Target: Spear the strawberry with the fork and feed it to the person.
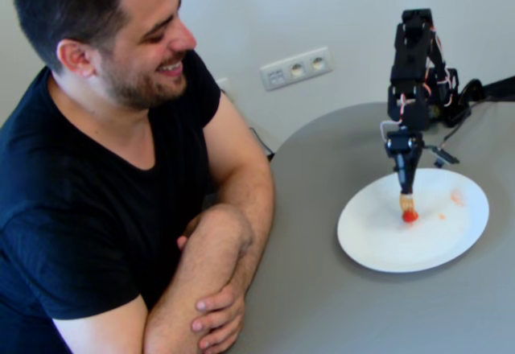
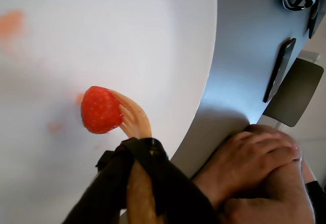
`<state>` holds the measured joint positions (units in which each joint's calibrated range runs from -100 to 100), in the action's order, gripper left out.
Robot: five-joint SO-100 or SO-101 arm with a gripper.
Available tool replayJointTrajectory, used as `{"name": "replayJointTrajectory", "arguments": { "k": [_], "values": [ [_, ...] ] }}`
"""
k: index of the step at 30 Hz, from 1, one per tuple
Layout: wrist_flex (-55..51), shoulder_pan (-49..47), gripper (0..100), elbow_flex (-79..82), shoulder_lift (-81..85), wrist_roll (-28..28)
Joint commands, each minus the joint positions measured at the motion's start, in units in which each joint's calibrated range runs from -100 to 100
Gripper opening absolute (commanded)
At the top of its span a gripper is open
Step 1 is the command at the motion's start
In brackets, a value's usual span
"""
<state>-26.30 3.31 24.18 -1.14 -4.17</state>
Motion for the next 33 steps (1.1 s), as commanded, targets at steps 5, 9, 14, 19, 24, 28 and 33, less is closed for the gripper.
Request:
{"name": "replayJointTrajectory", "arguments": {
  "k": [5,9,14,19,24,28,33],
  "values": [
    [-9.0,0.3,1,-18.3,4.2,0.3],
    [-9.7,2.8,1,-24.2,16.0,5.3],
    [-2.3,12.8,1,-25.1,21.3,13.6],
    [9.4,20.8,1,-24.7,21.3,20.2],
    [13.2,20.6,1,-25.0,21.3,24.2],
    [16.0,20.8,1,-24.6,21.2,26.1],
    [21.9,23.4,1,-22.7,21.0,28.0]
  ]
}}
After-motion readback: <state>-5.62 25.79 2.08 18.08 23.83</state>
